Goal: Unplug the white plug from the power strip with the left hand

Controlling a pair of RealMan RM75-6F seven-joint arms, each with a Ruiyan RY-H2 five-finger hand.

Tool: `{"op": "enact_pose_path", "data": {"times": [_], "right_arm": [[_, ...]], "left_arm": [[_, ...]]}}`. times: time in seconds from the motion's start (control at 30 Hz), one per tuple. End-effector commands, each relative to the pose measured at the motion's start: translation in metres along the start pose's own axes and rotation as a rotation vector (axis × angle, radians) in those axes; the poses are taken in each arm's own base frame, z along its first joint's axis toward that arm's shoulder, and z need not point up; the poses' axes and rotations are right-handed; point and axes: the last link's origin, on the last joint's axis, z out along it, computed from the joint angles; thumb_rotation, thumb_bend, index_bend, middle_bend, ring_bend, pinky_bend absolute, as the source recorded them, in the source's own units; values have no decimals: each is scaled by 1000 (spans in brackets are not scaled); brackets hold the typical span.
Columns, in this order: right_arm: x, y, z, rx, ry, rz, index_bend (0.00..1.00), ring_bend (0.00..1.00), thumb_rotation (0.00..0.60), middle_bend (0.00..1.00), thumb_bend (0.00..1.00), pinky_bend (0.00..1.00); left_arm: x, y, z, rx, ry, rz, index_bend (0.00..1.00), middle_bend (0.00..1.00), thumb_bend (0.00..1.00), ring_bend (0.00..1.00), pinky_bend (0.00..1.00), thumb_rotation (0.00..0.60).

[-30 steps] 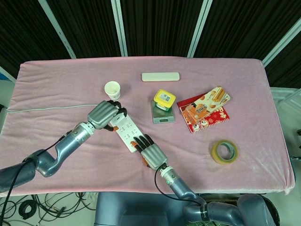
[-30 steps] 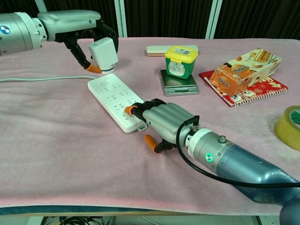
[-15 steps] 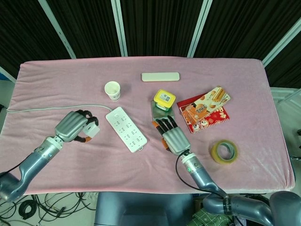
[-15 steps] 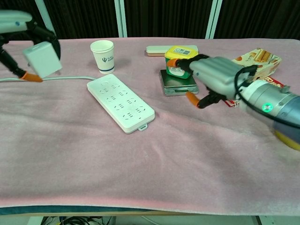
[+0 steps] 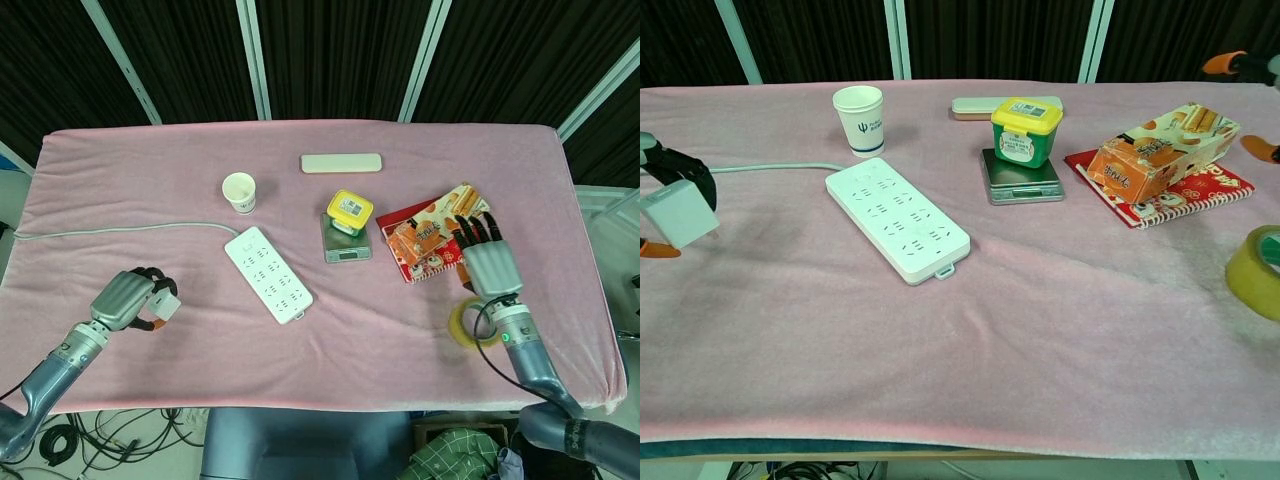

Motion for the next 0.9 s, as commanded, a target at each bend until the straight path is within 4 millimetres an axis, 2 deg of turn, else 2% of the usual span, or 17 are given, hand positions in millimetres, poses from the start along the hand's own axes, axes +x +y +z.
{"op": "enact_pose_path", "data": {"times": [0.03, 0.13, 0.2, 0.37, 0.5, 0.57, 0.6, 0.73, 0.9], "right_arm": [[-1, 29, -12, -53, -8, -10, 0, 100, 600, 73, 367, 31], [0, 40, -16, -66, -15, -23, 0, 86, 600, 62, 321, 30], [0, 47, -18, -75, -22, -28, 0, 77, 600, 59, 297, 30], [6, 72, -24, -136, -19, -33, 0, 68, 600, 41, 264, 27], [23, 103, -36, -233, 43, 26, 0, 61, 600, 40, 264, 27], [31, 119, -47, -284, 86, 52, 0, 57, 600, 40, 264, 27], [35, 130, -57, -312, 110, 68, 0, 56, 600, 40, 264, 27], [39, 155, -86, -367, 148, 91, 0, 49, 600, 36, 264, 27], [34, 169, -126, -366, 142, 79, 0, 43, 600, 34, 264, 27]], "left_arm": [[-17, -9, 7, 46, -62, -81, 330, 351, 360, 66, 155, 600], [-19, -16, 11, 71, -121, -62, 209, 193, 132, 1, 35, 600], [-17, -21, 14, 90, -143, -33, 186, 149, 40, 0, 2, 600], [-3, -24, 18, 109, -75, -12, 180, 127, 14, 0, 0, 600], [15, -23, 6, 127, 3, -18, 180, 134, 14, 0, 0, 600], [25, -22, -5, 133, 54, -7, 181, 135, 33, 0, 0, 600], [31, -22, -17, 143, 93, 4, 181, 136, 51, 0, 0, 600], [38, -16, -53, 185, 155, 46, 181, 141, 72, 0, 0, 600], [38, -9, -105, 297, 204, 94, 174, 142, 72, 0, 0, 600]]}}
